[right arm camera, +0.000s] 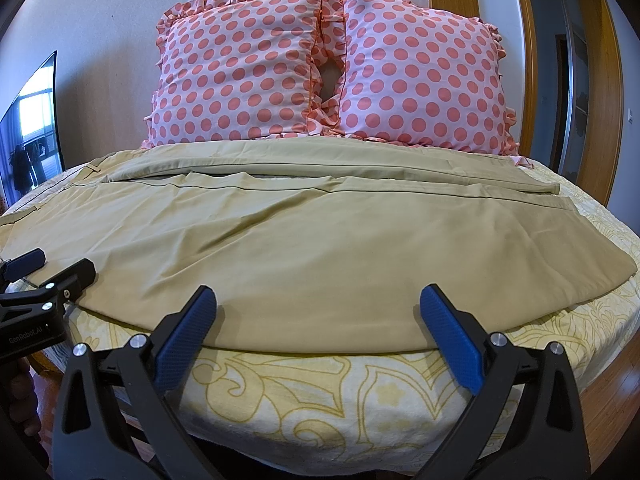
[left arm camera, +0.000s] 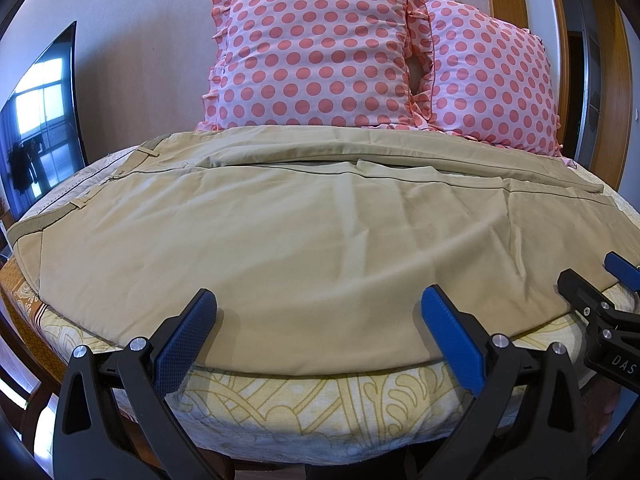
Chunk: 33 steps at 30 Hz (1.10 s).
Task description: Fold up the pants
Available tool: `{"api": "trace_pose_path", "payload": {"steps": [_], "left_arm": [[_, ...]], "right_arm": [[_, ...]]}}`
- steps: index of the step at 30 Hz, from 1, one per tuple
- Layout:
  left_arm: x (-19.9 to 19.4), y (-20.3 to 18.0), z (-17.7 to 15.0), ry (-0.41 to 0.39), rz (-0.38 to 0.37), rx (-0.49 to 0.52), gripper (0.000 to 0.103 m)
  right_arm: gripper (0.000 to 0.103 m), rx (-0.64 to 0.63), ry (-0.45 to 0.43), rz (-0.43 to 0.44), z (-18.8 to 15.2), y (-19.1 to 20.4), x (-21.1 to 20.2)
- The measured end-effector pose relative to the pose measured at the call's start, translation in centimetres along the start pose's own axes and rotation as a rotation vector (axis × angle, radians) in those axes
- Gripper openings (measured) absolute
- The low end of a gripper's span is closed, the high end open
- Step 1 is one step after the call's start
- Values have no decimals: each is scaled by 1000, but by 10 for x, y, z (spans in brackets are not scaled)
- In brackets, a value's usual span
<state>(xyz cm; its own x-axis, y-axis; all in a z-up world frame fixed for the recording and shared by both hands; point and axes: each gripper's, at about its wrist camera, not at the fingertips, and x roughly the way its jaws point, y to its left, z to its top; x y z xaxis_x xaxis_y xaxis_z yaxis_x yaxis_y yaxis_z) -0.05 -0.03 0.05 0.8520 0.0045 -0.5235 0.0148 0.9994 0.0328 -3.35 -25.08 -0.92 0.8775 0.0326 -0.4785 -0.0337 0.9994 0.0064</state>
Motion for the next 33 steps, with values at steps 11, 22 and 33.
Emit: {"api": "trace_pose_path", "payload": {"steps": [11, 22, 33], "left_arm": [[0, 0, 0, -1, 0, 0, 102], [0, 0, 0, -1, 0, 0, 102], [-3, -3, 3, 7, 0, 0, 102]], "right_arm": [[101, 0, -1, -1, 1, -1, -1], [101, 6, 1, -7, 0, 0, 0], [101, -16, -23, 29, 0, -4, 0]]}}
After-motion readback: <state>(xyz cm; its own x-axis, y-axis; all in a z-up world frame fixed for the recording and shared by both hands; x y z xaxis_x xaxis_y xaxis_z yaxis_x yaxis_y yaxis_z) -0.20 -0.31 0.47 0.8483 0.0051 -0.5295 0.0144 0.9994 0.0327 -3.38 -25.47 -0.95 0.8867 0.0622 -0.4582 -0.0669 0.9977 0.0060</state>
